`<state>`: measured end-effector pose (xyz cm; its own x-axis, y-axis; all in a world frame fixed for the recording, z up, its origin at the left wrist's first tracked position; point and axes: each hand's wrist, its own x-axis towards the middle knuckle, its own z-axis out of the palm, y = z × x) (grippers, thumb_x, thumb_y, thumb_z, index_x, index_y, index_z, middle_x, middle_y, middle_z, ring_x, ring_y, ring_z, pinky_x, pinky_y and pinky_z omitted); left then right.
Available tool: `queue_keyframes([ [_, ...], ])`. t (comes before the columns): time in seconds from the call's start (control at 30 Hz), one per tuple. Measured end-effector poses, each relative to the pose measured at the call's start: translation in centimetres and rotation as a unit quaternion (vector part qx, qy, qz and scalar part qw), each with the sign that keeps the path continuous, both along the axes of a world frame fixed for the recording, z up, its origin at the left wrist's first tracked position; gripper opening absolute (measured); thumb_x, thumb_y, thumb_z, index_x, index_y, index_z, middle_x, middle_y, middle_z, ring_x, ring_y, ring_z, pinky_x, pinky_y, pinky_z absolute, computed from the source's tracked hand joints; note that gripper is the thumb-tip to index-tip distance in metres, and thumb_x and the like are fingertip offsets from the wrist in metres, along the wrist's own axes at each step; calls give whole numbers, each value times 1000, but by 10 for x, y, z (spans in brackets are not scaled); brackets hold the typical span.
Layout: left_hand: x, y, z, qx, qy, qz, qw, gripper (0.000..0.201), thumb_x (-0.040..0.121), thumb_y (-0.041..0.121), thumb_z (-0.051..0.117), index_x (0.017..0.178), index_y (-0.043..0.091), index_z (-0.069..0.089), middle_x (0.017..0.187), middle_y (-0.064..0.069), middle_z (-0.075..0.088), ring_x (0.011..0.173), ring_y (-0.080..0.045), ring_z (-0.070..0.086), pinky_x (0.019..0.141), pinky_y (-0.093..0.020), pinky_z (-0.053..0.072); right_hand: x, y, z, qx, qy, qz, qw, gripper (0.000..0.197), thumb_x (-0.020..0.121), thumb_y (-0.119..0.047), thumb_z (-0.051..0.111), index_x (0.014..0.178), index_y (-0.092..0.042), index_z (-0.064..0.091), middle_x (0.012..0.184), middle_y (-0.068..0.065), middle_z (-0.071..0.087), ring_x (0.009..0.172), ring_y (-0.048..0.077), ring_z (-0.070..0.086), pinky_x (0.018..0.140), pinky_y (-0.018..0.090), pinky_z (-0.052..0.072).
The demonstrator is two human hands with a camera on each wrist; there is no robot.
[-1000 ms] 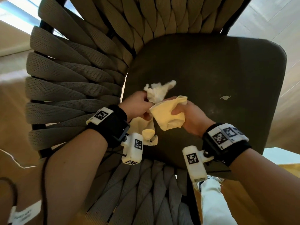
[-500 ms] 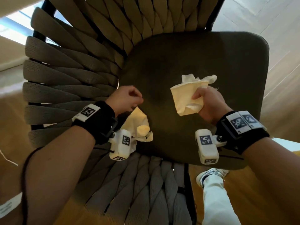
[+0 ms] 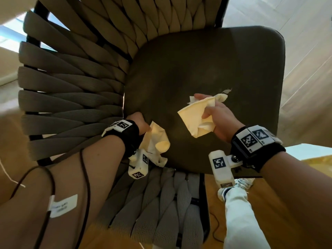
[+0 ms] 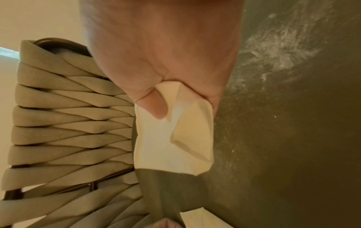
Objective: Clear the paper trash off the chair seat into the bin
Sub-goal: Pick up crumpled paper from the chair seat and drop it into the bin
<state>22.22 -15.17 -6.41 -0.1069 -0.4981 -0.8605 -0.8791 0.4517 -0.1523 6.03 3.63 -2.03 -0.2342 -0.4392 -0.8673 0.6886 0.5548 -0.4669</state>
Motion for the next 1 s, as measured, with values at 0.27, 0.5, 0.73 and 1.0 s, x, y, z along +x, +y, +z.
queue_keyframes([
  [0.27,3,17,4,53,-35,-19,998,51,70,47,77,101,12,60,97,-7,61,90,-24,61,74,-32,49,2,5,3,41,-3,44,998,73,87,2,49,149,-29,25,144,9,37,100,25,51,75,36,52],
  [0.5,-5,40,-3,108,19,-12,994,27,84,32,68,86,5,70,90,-11,69,84,-22,64,72,-29,46,-4,15,6,47,-75,93,992,47,94,-12,55,139,-15,43,98,0,61,88,17,60,78,38,52],
  [0.73,-14,65,-4,88,8,-35,996,59,63,69,68,90,17,59,98,-2,64,90,-22,61,79,-37,50,-14,20,6,75,-61,134,986,51,93,-17,57,141,-17,41,96,-2,59,85,15,59,71,36,51],
  [1.0,-19,70,2,107,98,85,986,18,83,30,70,79,16,60,88,-5,64,85,-19,58,76,-31,49,-12,31,1,89,-55,133,986,51,93,-18,57,141,-17,41,95,-1,58,84,17,59,65,34,51],
])
